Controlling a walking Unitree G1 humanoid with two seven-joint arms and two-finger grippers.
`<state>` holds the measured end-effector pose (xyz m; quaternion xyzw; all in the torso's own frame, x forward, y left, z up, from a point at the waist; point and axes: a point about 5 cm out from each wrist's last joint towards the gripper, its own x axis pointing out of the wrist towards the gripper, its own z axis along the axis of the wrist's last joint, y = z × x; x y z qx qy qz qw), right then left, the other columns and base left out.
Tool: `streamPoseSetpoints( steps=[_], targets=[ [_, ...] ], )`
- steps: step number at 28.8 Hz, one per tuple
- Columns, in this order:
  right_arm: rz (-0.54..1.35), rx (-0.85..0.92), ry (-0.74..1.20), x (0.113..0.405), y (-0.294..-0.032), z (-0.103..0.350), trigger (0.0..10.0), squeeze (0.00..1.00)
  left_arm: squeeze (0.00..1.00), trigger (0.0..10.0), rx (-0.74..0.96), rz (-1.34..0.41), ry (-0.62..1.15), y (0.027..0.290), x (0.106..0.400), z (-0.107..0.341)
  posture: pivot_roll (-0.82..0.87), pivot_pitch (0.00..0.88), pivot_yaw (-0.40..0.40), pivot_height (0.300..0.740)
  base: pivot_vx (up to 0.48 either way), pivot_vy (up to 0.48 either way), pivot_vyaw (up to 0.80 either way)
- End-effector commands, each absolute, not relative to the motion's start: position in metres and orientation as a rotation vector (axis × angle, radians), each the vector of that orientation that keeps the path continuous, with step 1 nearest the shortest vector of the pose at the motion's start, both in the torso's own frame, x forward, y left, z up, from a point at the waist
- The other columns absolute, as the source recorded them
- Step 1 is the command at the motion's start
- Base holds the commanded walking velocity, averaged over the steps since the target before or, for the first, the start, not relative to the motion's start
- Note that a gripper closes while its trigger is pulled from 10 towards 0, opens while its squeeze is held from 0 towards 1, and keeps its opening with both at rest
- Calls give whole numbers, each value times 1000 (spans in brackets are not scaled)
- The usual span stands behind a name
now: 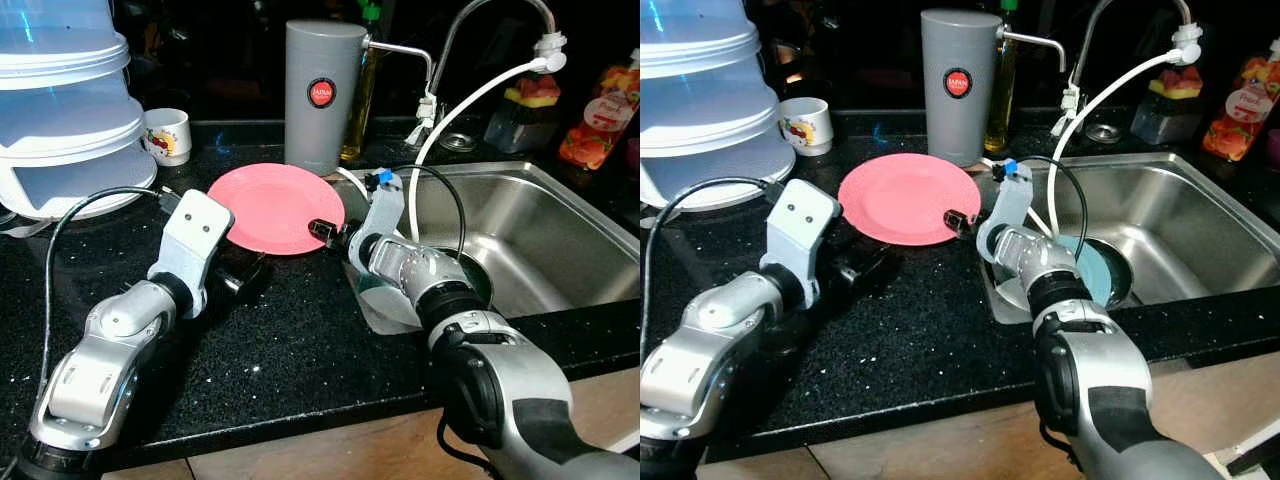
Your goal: Kitchen organization
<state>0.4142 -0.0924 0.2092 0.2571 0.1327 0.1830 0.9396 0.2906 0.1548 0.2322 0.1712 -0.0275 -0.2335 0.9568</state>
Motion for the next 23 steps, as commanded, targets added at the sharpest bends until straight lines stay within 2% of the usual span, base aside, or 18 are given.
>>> streamPoseSetpoints(
  steps=[1,2,15,23],
  targets=[
    [404,659,345,411,-83,203,3569,0,0,10000,347,-486,-52,155,288,232,32,54,-45,740,0,0,0],
    [433,753,330,411,-80,208,0,0,0,10000,347,-485,-51,155,289,232,30,53,-44,740,0,0,0],
    [443,783,273,413,-86,217,0,0,0,10000,347,-489,-50,154,289,231,33,53,-46,740,0,0,0],
    [405,878,201,418,-103,232,0,0,0,10000,347,-491,-55,154,289,231,30,42,-42,740,0,0,0]
  ],
)
